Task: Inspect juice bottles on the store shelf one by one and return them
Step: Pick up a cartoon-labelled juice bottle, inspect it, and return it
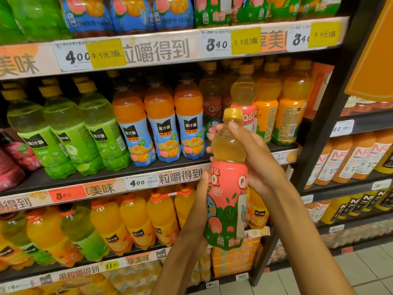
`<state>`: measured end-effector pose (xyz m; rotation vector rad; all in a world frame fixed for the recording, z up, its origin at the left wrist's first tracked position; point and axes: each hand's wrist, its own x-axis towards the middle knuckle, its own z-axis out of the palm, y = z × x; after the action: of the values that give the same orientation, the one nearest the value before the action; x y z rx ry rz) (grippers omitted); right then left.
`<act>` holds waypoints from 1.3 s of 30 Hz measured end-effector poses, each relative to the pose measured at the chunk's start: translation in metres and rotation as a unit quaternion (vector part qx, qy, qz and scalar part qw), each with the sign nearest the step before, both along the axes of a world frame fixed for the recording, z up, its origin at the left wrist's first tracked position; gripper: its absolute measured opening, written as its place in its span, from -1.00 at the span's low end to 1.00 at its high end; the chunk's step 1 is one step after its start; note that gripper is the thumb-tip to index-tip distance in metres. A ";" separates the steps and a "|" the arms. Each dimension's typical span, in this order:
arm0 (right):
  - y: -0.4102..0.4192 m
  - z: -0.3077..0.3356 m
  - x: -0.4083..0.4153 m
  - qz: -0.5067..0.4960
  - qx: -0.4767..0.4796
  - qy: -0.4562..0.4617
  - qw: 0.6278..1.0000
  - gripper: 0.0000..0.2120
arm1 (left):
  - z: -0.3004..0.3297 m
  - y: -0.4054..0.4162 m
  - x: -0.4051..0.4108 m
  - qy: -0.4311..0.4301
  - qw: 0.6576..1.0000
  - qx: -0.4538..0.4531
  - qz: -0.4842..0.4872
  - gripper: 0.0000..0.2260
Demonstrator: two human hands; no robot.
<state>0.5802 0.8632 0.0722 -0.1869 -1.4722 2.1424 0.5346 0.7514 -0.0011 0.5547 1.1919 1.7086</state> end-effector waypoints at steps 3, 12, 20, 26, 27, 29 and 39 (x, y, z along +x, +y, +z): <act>0.000 0.003 0.000 -0.050 0.024 -0.002 0.998 -0.73 | 0.003 -0.003 -0.006 0.068 0.997 -0.020 0.044 -0.42; 0.011 0.012 -0.007 -0.078 0.047 -0.047 0.995 -0.76 | 0.010 0.004 0.000 0.153 0.983 0.009 0.100 -0.44; 0.009 0.006 -0.012 -0.101 0.101 -0.009 0.990 -0.60 | 0.005 0.017 -0.004 0.137 0.982 0.020 0.127 -0.48; 0.020 0.012 -0.017 -0.212 0.182 0.074 0.957 -0.75 | 0.009 0.032 -0.024 0.264 0.946 0.045 0.183 -0.75; 0.021 0.013 -0.019 -0.228 0.207 0.092 0.947 -0.76 | 0.010 0.033 -0.030 0.301 0.933 0.043 0.193 -0.72; 0.024 0.015 -0.024 -0.258 0.252 0.119 0.925 -0.74 | 0.010 0.034 -0.042 0.383 0.901 0.029 0.203 -0.61; 0.047 0.005 -0.058 -0.287 0.310 0.120 0.898 -0.70 | -0.010 0.070 -0.058 0.473 0.824 -0.051 0.306 -0.41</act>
<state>0.5218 0.9101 0.0769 -0.0968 -1.6161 1.1255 0.4765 0.8210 -0.0111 1.1112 2.3590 1.9011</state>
